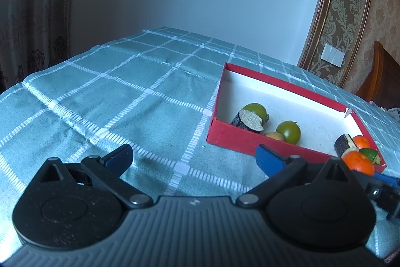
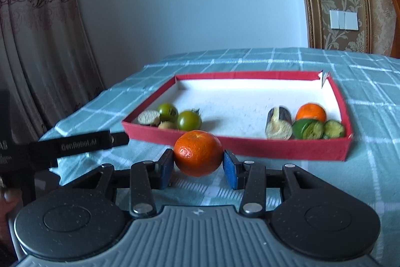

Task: Organize fruits
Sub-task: 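Carry the mandarin orange into the tray and open the right gripper, then lower the left gripper onto the brown kiwi and close it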

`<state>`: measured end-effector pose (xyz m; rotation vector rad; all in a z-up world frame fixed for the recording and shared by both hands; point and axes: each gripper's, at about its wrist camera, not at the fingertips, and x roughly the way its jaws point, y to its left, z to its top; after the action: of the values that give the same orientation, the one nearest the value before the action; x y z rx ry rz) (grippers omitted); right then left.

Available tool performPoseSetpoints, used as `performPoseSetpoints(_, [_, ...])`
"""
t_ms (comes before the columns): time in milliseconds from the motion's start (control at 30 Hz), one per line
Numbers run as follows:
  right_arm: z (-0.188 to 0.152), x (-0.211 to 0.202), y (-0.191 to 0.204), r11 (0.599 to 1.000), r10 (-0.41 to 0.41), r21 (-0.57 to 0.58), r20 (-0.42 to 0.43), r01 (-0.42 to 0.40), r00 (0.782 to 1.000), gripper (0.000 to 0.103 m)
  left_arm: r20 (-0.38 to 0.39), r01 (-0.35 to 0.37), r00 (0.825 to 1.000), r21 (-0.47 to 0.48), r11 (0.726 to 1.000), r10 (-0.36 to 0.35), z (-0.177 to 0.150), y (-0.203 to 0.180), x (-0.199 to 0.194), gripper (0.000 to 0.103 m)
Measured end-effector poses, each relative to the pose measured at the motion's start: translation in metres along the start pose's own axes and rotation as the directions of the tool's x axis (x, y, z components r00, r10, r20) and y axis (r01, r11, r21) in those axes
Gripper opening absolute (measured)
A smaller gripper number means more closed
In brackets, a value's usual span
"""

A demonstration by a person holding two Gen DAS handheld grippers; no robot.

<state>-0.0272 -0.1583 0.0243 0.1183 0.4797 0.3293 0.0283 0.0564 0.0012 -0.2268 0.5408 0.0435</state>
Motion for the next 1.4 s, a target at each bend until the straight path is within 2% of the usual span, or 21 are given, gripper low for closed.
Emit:
performPoseSetpoints(333, [0.036,-0.003,-0.016,0.998,-0.057,0.013,0.082,0.056,0.995,0.042,-0.001,0.001,1.000,0.000,1.000,-0.001,0.000,0.000,0.000,0.103])
performPoseSetpoints(567, [0.046,0.031,-0.031,0.994,-0.106,0.027,0.037,0.105,0.994,0.042,-0.006,0.004,1.000,-0.001,1.000,-0.004,-0.001,0.000,0.000,0.103])
performPoseSetpoints(833, [0.032,0.054,-0.039,0.993,-0.119,0.016,-0.025,0.120,0.993,0.042,-0.019,0.016,1.000,-0.004,1.000,-0.016,0.000,0.001,0.003,0.103])
performPoseSetpoints(900, [0.029,0.052,-0.038,0.991,-0.135,0.011,-0.014,0.135,0.991,0.044,-0.023,0.017,1.000,-0.003,1.000,-0.017,0.000,0.000,0.003,0.103])
performPoseSetpoints(1000, [0.028,0.043,-0.041,0.993,-0.116,0.032,-0.010,0.117,0.993,0.047,-0.026,0.012,1.000,-0.001,1.000,-0.012,0.000,0.000,0.003,0.103])
performPoseSetpoints(1233, [0.017,-0.014,-0.061,0.986,-0.149,0.088,0.078,0.142,0.986,0.048,-0.034,-0.003,0.999,0.004,1.000,0.003,0.000,-0.001,0.005,0.103])
performPoseSetpoints(1400, [-0.004,-0.043,-0.083,0.972,-0.189,0.159,0.094,0.172,0.978,0.063,-0.037,-0.013,0.999,0.025,1.000,0.014,0.000,-0.004,0.005,0.103])
